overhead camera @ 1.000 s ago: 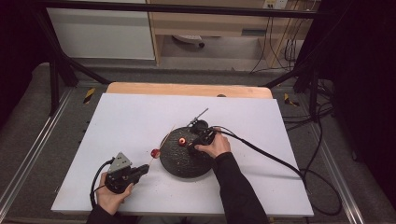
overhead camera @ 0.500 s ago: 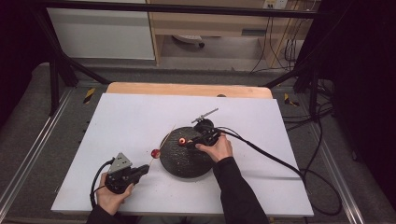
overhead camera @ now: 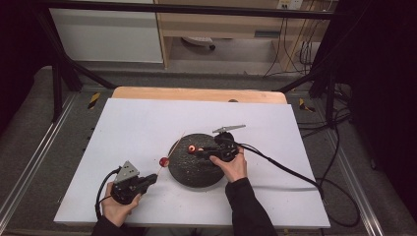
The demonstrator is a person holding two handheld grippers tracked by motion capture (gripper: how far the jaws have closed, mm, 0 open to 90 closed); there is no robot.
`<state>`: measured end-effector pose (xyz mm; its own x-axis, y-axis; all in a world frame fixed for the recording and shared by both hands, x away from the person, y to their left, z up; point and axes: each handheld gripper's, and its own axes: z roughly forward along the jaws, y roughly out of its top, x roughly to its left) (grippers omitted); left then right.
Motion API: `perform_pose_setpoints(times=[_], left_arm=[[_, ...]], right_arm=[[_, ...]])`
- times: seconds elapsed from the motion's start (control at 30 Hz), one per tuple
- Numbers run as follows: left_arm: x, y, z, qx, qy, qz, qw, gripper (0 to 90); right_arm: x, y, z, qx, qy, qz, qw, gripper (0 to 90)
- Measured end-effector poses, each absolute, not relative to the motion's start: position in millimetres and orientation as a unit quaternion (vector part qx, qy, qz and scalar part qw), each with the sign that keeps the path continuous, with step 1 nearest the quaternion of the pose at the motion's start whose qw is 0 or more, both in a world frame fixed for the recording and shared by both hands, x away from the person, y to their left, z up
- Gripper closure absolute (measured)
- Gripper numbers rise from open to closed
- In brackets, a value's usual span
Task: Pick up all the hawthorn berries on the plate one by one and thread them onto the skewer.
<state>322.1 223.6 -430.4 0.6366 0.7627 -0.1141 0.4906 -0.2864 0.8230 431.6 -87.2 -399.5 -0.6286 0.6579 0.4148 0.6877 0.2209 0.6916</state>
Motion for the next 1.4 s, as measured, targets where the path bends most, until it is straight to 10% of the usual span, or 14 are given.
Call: perform_pose_setpoints(times=[1.4], left_arm=[[317.9,217.9,-429.0,0.787,0.391,0.153,0.452,88.5]], right_arm=[[411.2,-82.5,-417.7,-0.507,-0.527,-0.682,-0.013,61.1]])
